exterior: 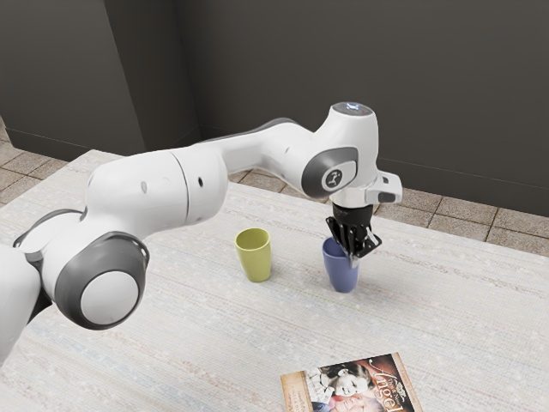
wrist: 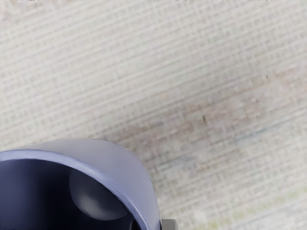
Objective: Place the right cup onto the left cup
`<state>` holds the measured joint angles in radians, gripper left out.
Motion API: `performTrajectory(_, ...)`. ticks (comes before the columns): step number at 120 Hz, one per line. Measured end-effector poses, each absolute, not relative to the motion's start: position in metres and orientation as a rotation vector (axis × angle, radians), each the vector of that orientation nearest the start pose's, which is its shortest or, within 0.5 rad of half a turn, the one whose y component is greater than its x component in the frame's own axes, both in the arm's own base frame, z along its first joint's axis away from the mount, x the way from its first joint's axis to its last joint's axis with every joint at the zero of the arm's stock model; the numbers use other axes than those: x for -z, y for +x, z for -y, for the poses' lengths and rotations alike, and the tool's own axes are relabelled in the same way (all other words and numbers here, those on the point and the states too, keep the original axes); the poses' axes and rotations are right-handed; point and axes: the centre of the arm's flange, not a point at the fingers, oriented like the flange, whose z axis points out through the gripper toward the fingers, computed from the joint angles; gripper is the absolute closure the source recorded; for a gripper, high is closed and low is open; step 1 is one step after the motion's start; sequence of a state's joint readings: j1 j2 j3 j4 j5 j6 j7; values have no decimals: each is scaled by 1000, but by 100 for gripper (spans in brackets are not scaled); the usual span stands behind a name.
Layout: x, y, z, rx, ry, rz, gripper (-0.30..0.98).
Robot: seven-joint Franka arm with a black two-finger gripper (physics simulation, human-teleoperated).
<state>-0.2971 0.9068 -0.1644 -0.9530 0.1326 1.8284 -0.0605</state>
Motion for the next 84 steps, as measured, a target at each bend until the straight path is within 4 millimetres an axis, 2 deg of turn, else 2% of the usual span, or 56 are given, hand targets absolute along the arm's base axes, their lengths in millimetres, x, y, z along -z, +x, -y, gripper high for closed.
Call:
performTrajectory(16, -339, 718, 290, -19, -3076, -571, 78)
performTrajectory(31, -368, 716, 289, 29, -3072, -563, 78)
performTrajectory(56, -408, 707, 273, 63, -3038, -514, 78)
performTrajectory(84, -429, 694, 253, 47, -3025, -463, 79)
